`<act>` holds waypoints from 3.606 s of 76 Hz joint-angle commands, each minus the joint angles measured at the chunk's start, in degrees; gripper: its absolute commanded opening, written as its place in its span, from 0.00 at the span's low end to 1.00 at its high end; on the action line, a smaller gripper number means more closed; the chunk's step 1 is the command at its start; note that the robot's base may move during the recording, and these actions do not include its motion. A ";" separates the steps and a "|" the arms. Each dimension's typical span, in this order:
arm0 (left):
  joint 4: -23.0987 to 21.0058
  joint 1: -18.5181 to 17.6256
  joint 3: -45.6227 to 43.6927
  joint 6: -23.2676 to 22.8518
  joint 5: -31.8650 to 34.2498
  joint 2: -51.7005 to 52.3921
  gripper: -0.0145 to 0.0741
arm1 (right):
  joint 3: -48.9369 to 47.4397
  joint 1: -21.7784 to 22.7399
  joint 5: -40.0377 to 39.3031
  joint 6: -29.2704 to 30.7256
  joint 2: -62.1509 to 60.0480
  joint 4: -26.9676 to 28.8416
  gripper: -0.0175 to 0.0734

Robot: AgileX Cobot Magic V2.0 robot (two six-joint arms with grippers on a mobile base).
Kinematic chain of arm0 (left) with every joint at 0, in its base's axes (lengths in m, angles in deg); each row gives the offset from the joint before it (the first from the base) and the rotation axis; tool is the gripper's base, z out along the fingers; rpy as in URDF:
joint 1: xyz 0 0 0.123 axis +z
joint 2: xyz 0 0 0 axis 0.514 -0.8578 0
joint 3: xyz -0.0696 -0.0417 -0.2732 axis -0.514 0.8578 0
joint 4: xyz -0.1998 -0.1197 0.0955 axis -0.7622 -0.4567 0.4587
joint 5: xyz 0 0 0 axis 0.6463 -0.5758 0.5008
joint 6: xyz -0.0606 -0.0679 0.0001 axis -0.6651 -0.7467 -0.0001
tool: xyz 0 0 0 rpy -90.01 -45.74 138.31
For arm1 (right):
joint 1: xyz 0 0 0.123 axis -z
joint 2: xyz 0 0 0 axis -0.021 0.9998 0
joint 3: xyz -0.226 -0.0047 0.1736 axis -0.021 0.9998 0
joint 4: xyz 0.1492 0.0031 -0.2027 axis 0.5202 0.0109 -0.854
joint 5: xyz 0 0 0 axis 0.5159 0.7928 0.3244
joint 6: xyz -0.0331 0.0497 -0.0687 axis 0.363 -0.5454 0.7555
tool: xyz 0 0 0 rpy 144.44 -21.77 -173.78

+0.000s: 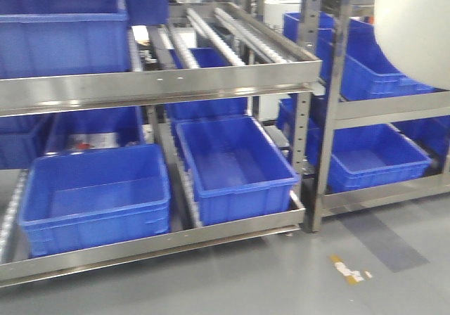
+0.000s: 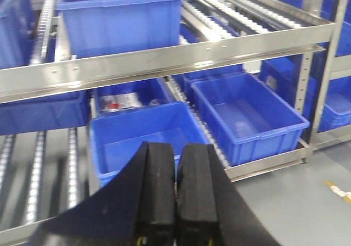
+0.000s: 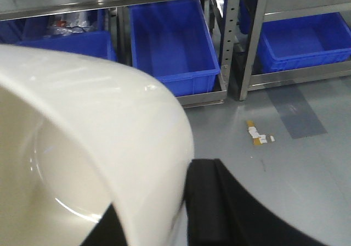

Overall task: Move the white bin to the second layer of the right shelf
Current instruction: 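Drive up to the roller shelf holding the bin in the right gripper, then extend the right gripper with the bin over the second shelf layer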

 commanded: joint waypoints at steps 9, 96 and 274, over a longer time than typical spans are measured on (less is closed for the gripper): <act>0.00 -0.26 2.11 -0.18 4.90 0.81 0.26 | -1.95 0.22 -5.64 -0.04 0.04 0.52 0.25; 0.00 -0.26 2.11 -0.18 4.90 0.81 0.26 | -1.95 0.22 -5.64 -0.04 0.04 0.52 0.25; 0.00 -0.26 2.11 -0.18 4.90 0.81 0.26 | -1.95 0.22 -5.64 -0.04 0.04 0.52 0.25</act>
